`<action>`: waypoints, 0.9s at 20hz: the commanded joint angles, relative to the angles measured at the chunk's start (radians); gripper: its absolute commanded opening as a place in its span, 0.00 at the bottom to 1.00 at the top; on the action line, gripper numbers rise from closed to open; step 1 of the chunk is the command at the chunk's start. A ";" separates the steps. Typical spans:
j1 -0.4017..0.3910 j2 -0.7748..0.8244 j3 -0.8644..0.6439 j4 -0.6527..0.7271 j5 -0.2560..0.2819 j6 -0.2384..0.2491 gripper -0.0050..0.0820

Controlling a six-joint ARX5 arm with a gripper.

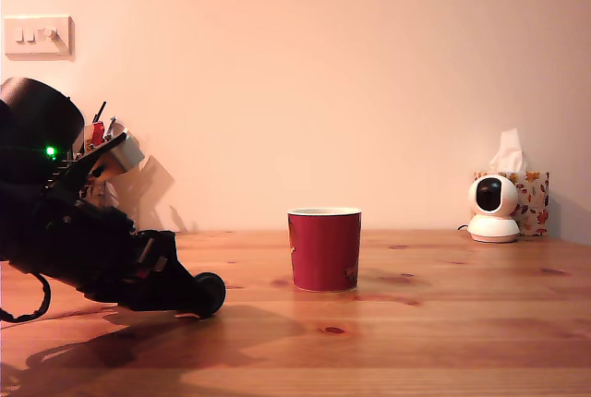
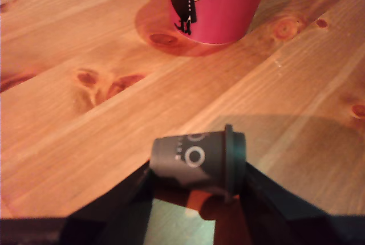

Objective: Pick up the coffee capsules on the table and drop them inside the coffee cup

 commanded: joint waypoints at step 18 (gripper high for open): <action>-0.002 0.020 -0.002 -0.010 -0.003 0.011 0.36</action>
